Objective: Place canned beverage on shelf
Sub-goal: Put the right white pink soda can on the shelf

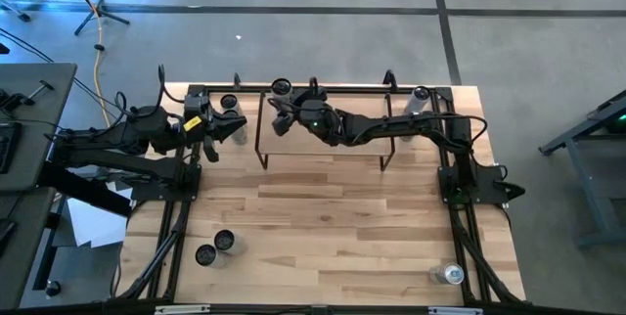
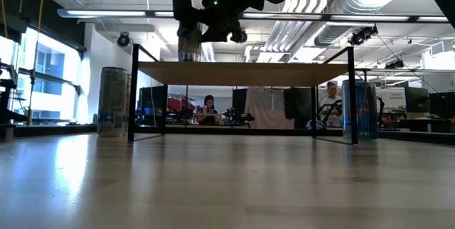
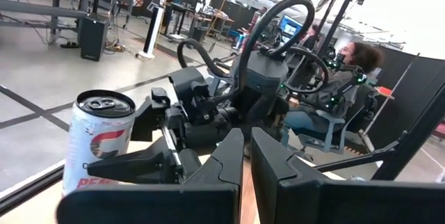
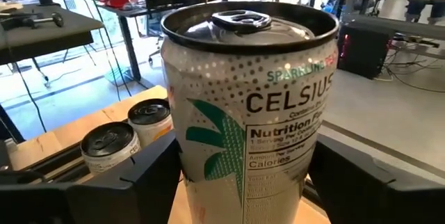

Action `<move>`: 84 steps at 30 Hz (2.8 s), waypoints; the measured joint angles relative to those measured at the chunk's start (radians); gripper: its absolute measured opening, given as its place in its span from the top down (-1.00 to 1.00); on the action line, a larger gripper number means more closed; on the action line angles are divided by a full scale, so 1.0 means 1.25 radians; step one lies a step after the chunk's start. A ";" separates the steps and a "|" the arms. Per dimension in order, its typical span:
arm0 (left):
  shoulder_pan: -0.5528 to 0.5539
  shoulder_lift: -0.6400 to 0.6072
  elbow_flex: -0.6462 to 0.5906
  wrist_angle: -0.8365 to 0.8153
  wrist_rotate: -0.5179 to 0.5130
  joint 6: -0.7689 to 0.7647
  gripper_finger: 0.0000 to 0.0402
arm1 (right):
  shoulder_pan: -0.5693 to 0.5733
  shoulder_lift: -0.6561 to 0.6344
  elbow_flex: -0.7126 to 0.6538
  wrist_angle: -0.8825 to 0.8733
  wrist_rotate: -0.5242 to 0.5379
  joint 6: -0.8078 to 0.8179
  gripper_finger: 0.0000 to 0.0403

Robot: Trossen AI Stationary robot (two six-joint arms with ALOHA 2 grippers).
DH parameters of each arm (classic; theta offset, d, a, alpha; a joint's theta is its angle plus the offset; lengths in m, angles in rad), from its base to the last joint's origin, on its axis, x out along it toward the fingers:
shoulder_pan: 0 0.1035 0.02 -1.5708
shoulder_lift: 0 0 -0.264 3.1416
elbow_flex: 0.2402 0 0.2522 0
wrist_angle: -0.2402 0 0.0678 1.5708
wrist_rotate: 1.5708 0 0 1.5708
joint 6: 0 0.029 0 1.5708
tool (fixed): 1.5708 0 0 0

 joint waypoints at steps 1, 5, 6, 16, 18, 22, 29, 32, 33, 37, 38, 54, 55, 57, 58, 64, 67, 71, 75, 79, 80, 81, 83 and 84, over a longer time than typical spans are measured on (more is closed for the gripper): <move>0.000 0.000 0.000 0.000 0.004 -0.002 0.99 | 0.001 0.000 0.000 0.000 -0.001 -0.004 -0.28; 0.000 0.000 0.000 0.000 0.007 -0.006 0.99 | -0.004 0.000 0.000 0.001 -0.014 -0.006 -0.16; 0.000 0.000 0.000 0.000 0.007 -0.007 0.99 | -0.006 0.000 0.000 0.001 -0.024 -0.010 -0.15; 0.000 0.000 0.000 0.000 0.007 -0.007 0.99 | -0.063 -0.002 0.002 0.002 -0.299 -0.110 -0.16; 0.000 0.000 0.000 0.000 0.007 -0.008 0.99 | -0.082 -0.002 0.002 0.001 -0.370 -0.104 -0.16; 0.000 0.000 0.000 0.000 0.007 -0.015 0.99 | -0.123 -0.002 0.002 -0.001 -0.498 -0.089 -0.17; 0.000 0.000 0.000 0.000 0.007 -0.038 0.99 | -0.186 -0.002 0.001 0.007 -0.638 -0.088 -0.18; 0.000 0.000 0.000 0.000 0.006 -0.050 0.99 | -0.192 0.001 -0.001 0.037 -0.644 -0.087 -0.18; 0.000 0.001 0.000 0.000 0.006 -0.050 0.99 | -0.192 0.001 -0.001 0.043 -0.642 -0.091 -0.18; 0.000 0.001 0.000 0.000 0.003 -0.050 0.99 | -0.181 0.002 -0.002 0.046 -0.636 -0.114 -0.18; 0.000 0.001 0.000 0.000 0.002 -0.050 0.99 | -0.176 0.002 -0.002 0.044 -0.638 -0.116 -0.18; 0.000 0.001 0.000 0.000 -0.009 -0.053 0.99 | -0.157 0.002 -0.001 0.046 -0.543 -0.152 -0.42; 0.000 0.001 0.000 0.000 -0.010 -0.055 0.98 | -0.159 0.002 -0.001 0.051 -0.553 -0.152 -0.42; 0.000 0.001 0.000 0.000 -0.010 -0.057 0.99 | -0.164 0.001 -0.001 0.056 -0.575 -0.151 -0.42; 0.000 0.001 0.000 0.000 -0.010 -0.057 0.99 | -0.165 0.001 -0.001 0.059 -0.588 -0.147 -0.42; 0.000 0.001 0.000 0.000 -0.010 -0.057 0.99 | -0.166 0.001 -0.001 0.059 -0.603 -0.147 -0.43; 0.000 0.001 0.000 0.000 -0.010 -0.057 0.99 | -0.165 0.001 -0.001 0.059 -0.603 -0.147 -0.43; 0.000 0.001 0.000 0.001 -0.010 -0.057 0.98 | -0.164 0.000 -0.001 0.059 -0.603 -0.147 -0.43; 0.000 0.001 0.000 0.000 -0.009 -0.057 0.99 | -0.164 0.000 -0.001 0.059 -0.604 -0.146 -0.48; 0.000 0.001 0.000 0.000 -0.009 -0.058 0.98 | -0.164 0.000 0.000 0.059 -0.592 -0.147 -0.61; 0.000 0.001 0.000 0.000 -0.009 -0.057 0.99 | -0.164 0.000 0.000 0.059 -0.587 -0.147 -0.66; 0.000 0.001 0.000 0.000 -0.009 -0.057 0.98 | -0.164 -0.001 0.000 0.059 -0.587 -0.146 -0.71; 0.000 0.001 0.000 0.000 -0.009 -0.057 0.99 | -0.164 -0.001 0.000 0.059 -0.584 -0.147 -0.81; 0.000 0.001 0.000 0.000 -0.009 -0.057 0.99 | -0.164 -0.001 0.000 0.059 -0.583 -0.146 -0.86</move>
